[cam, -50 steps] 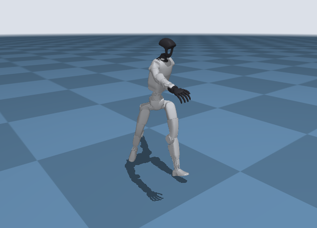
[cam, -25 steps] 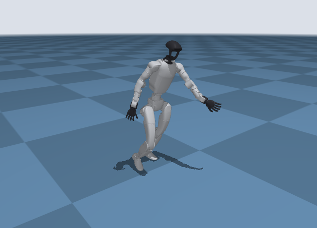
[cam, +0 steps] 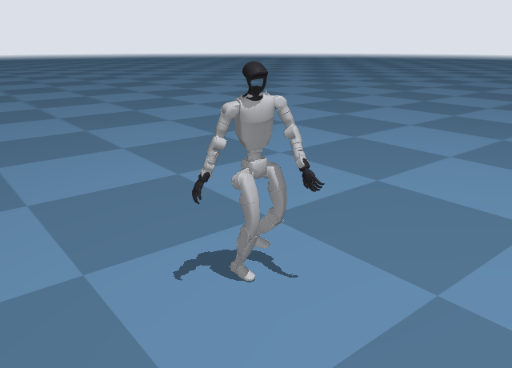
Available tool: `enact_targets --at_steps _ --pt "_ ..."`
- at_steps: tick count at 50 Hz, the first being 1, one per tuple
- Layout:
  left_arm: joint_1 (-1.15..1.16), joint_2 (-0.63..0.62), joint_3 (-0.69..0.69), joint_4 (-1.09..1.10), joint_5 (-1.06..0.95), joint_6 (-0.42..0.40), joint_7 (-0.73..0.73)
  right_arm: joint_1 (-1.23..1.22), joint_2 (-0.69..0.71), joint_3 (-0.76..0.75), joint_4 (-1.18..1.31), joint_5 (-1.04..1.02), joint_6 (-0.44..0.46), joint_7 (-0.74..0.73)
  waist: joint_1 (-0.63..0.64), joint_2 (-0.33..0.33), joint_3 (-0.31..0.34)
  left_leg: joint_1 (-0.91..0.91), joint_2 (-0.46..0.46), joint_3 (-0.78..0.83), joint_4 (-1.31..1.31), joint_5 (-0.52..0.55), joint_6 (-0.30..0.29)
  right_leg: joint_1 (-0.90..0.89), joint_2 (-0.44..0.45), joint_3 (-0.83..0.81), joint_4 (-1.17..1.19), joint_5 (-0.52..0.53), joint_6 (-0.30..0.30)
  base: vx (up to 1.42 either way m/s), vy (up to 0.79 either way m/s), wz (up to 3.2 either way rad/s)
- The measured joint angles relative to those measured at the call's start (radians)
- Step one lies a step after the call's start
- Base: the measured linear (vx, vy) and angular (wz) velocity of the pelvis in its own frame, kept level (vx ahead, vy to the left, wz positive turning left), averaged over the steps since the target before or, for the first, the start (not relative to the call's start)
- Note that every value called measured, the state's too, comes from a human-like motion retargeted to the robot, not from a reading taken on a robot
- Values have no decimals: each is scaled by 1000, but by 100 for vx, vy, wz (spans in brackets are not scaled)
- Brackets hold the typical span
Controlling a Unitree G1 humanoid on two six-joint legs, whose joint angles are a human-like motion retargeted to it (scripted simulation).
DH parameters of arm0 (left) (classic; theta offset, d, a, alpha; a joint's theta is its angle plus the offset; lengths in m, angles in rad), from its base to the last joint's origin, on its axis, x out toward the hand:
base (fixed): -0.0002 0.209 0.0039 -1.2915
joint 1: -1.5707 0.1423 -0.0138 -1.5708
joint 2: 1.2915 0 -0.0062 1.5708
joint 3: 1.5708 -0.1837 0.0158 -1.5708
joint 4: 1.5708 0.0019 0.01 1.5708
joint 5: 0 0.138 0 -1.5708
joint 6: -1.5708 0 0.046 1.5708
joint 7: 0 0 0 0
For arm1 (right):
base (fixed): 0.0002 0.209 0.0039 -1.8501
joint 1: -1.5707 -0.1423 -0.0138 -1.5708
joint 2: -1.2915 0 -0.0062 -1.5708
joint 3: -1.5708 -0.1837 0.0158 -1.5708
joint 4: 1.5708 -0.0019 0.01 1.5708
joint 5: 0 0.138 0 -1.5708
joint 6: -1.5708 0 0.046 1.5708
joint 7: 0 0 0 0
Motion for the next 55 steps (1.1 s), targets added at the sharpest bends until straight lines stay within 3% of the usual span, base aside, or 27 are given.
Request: enact_targets --at_steps 2,5,8,10,14,18,20,23,26,29,32,35,38,41,43,45,48,50,52,55 --pt "182 82 85 123 -120 15 -51 -214 36 23 -47 67 -22 21 153 -10 -51 -74 -60 70 -113 47 0 82 0 83 -96 21 5 112 -10 -211" --pt "403 259 198 240 -336 -6 -102 -504 53 233 -117 102 -40 100 433 -56 -143 -117 -137 250 -457 204 -31 187 -49 222 -240 136 22 118 6 -240" --pt "690 484 411 227 -547 -88 -47 -735 30 484 -224 -120 -69 84 673 -87 -235 -136 -161 387 -772 396 -102 301 -92 342 -395 362 58 129 24 -234" --pt "924 607 601 205 -680 -178 -7 -879 25 578 -264 -178 -102 45 802 -115 -281 -150 -159 444 -884 466 -149 376 -134 391 -488 550 108 134 33 -216" --pt "1330 719 922 270 -1011 -332 -29 -1106 11 751 -281 132 -204 -41 979 -193 -311 -156 -80 351 -951 467 -222 475 -145 292 -567 798 134 129 23 -154" --pt "1547 698 949 404 -1152 -372 -130 -1212 -78 936 -338 292 -258 -2 1038 -270 -283 -128 -70 294 -889 480 -206 545 -186 134 -542 946 134 113 61 -49" --pt "1566 659 910 433 -1077 -361 -174 -1205 -116 935 -358 280 -250 47 1023 -289 -251 -100 -133 308 -825 504 -152 602 -253 84 -536 921 134 106 99 41" --pt "1413 629 870 431 -791 -326 -184 -1062 -140 776 -411 187 -243 118 995 -300 -140 -17 -222 269 -702 419 -77 526 -326 -5 -153 517 66 98 83 85" --pt "1090 615 807 391 -537 -230 -148 -797 -108 572 -497 71 -197 147 970 -357 -25 13 -310 216 -582 272 -85 293 -423 -51 289 182 -33 88 54 115" --pt "679 548 622 341 -281 -146 -121 -485 -12 459 -503 -120 -134 211 898 -367 56 94 -365 139 -560 210 -138 115 -422 -67 476 1 -108 92 40 164" --pt "301 388 348 281 -12 -75 -106 -186 102 451 -375 -353 -87 298 698 -316 49 186 -362 -17 -594 229 -177 -33 -276 -40 453 -4 -109 99 23 277" --pt "27 225 97 174 208 -17 -101 99 174 481 -218 -566 -74 379 385 -224 -32 240 -297 -223 -644 321 -210 -165 -126 -12 248 112 -87 108 3 338" --pt "-211 115 -61 49 208 -5 -43 388 159 456 -139 -649 -89 418 84 -133 -115 274 -219 -395 -705 505 -270 -197 -107 -82 -140 221 -78 118 -21 315" --pt "-419 3 -91 -40 164 -9 -27 659 102 299 -108 -550 -73 470 -134 -90 -160 354 -158 -499 -786 708 -336 -165 -124 -159 -483 266 -21 128 -45 234" --pt "-559 -58 -141 -67 89 -6 -41 810 52 156 -78 -428 -43 535 -205 -72 -174 430 -120 -525 -842 813 -359 -164 -115 -161 -582 254 14 128 -56 81" --pt "-709 -104 -240 -87 51 22 -59 925 -2 16 -32 -330 1 590 -219 -54 -176 506 -92 -544 -878 892 -360 -170 -86 -104 -605 222 7 123 -57 -27" --pt "-889 -167 -365 -108 70 106 -65 1011 -69 -96 20 -315 63 572 -171 -36 -148 595 -100 -554 -864 1021 -358 -137 -53 -113 -546 366 -53 118 -52 -108" --pt "-921 -218 -357 -104 82 158 -44 1007 -94 -100 29 -337 86 503 -139 -28 -97 622 -101 -490 -789 1088 -363 -87 -28 -132 -484 426 -103 113 -46 -116" --pt "-859 -245 -284 -89 101 167 -15 934 -108 -43 25 -302 85 403 -121 -31 -31 569 -82 -331 -566 1009 -310 -46 1 -111 -355 334 -106 109 -42 -97" --pt "-642 -212 -163 -87 135 93 -9 720 -111 42 32 -185 43 285 -93 -24 -6 296 -8 -142 -43 628 -143 -86 28 -98 -109 172 -62 101 -32 -79"
